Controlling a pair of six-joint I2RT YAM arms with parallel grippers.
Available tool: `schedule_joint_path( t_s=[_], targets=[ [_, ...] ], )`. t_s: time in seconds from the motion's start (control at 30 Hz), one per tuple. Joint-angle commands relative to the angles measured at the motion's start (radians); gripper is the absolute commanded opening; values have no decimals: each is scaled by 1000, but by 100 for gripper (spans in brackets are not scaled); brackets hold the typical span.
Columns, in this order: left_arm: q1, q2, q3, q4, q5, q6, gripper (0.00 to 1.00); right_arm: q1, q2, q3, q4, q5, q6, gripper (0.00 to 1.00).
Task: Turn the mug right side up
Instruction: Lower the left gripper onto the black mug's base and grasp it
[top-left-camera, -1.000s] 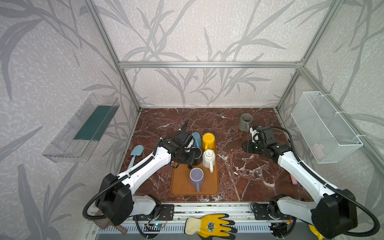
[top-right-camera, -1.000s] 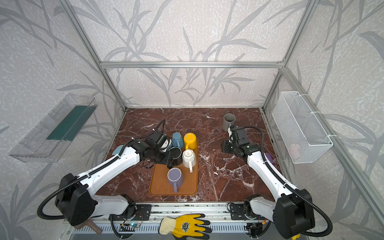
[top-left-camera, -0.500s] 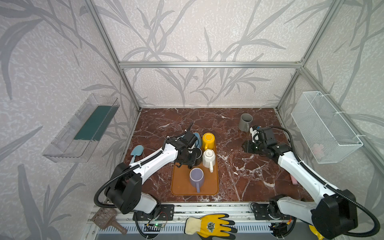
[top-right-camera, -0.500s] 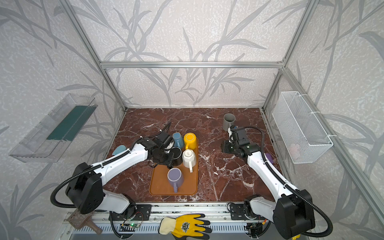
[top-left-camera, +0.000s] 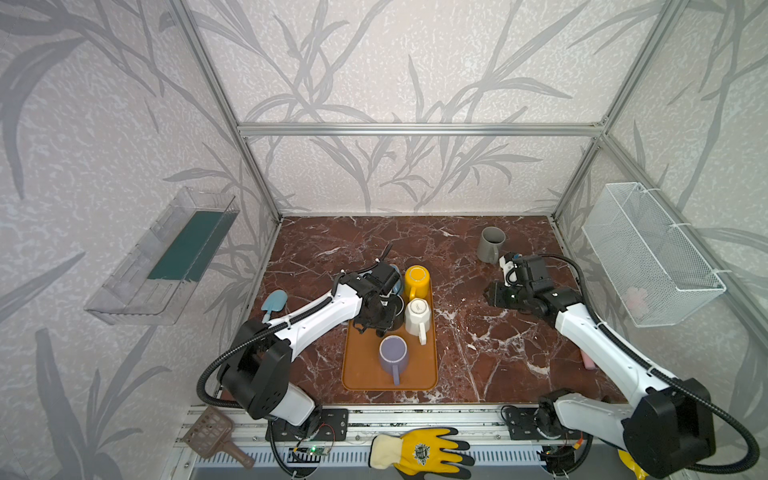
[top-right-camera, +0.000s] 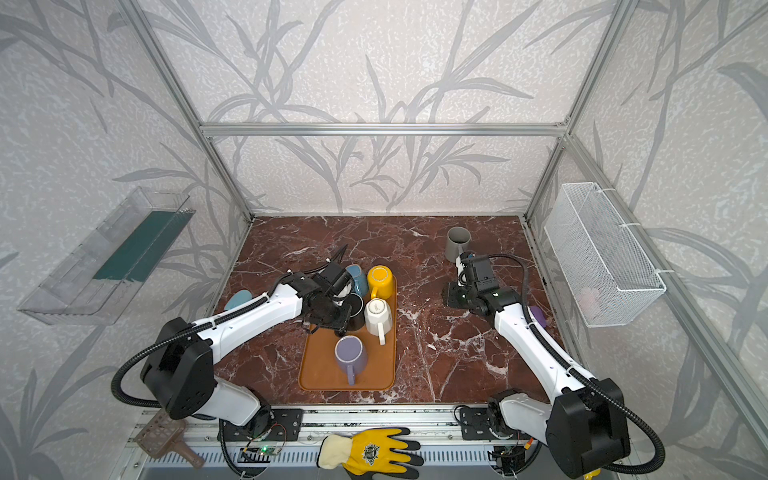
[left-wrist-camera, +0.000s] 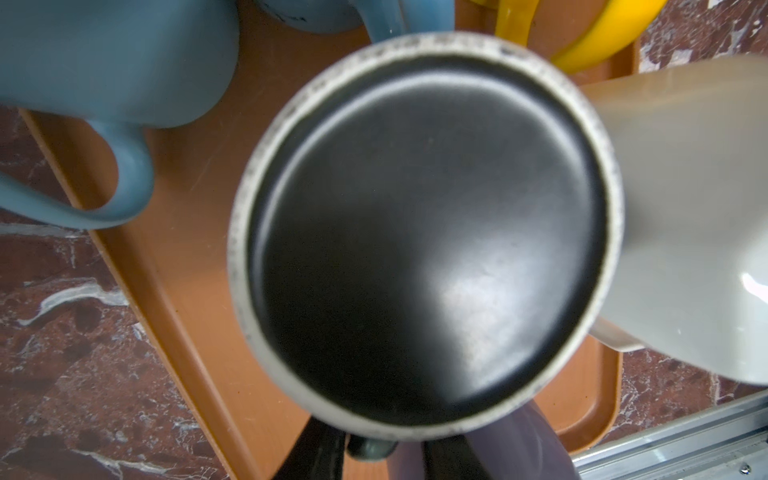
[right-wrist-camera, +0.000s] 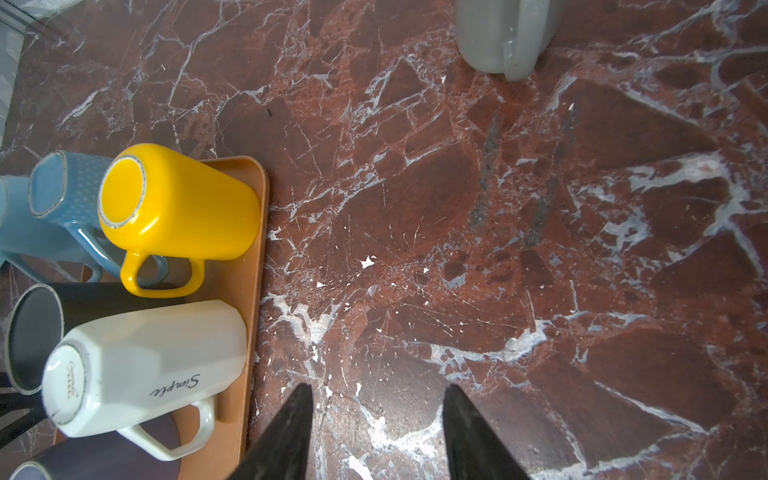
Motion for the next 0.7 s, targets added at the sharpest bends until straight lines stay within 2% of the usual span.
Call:
schedule_joint_path(
  t_s=[0.0, 0.3, 0.4, 0.53, 0.67],
  targets=[
    [-6, 18, 27, -31, -35, 3, 30, 5, -22, -11, -8, 14, -5, 51],
    [-17, 60, 57, -50, -42, 11, 28, 5, -14, -12, -1, 11, -5, 51],
    [-20, 73, 71, -65, -62, 10, 19, 4, -12, -12, 1, 12, -5, 51],
    [-25, 91, 87, -83, -78, 12, 16, 5, -8, -8, 4, 10, -5, 51],
    [-28, 97, 100, -89, -80, 14, 6, 5, -8, -7, 8, 1, -5, 51]
  ],
)
